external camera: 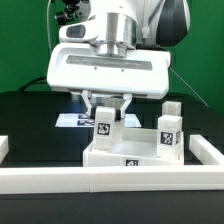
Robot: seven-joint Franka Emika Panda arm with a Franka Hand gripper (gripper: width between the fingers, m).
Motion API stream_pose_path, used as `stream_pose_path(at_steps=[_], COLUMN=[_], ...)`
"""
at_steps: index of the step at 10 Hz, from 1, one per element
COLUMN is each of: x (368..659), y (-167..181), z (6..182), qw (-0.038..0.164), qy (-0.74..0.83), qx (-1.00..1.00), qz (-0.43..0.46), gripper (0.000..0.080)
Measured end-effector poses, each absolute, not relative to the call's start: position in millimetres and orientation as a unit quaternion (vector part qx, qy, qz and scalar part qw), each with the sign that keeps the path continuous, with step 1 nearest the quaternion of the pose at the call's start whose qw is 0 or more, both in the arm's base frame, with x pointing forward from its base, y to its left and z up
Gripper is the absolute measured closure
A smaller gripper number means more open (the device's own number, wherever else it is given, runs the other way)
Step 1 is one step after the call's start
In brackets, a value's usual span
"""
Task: Assemble square table
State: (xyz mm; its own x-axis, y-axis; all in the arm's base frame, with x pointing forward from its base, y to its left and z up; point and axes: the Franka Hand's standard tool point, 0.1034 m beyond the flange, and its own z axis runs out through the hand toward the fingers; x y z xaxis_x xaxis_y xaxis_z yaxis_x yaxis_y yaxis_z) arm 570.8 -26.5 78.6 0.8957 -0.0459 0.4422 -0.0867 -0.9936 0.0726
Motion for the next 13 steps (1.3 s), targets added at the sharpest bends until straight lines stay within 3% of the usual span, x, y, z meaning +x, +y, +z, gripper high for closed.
stream_pose_path(at_steps=[1, 2, 6, 10, 13], x=[570.8, 570.8, 571.5, 576.4, 573.9], y=[-26.5, -26.6, -31.0, -33.5, -30.3], z=[78.5, 78.4, 81.1, 99.4, 93.8], qw=[0.045, 0.045, 0.046, 0.036, 0.027], qy=[-0.034, -0.034, -0.035, -0.042, -0.042], qx=[0.973, 0.973, 0.972, 0.973, 0.977], qz=[0.226, 0.226, 0.227, 0.225, 0.205], gripper=[0.0308, 0.0201, 0.0152, 0.0151, 0.0151])
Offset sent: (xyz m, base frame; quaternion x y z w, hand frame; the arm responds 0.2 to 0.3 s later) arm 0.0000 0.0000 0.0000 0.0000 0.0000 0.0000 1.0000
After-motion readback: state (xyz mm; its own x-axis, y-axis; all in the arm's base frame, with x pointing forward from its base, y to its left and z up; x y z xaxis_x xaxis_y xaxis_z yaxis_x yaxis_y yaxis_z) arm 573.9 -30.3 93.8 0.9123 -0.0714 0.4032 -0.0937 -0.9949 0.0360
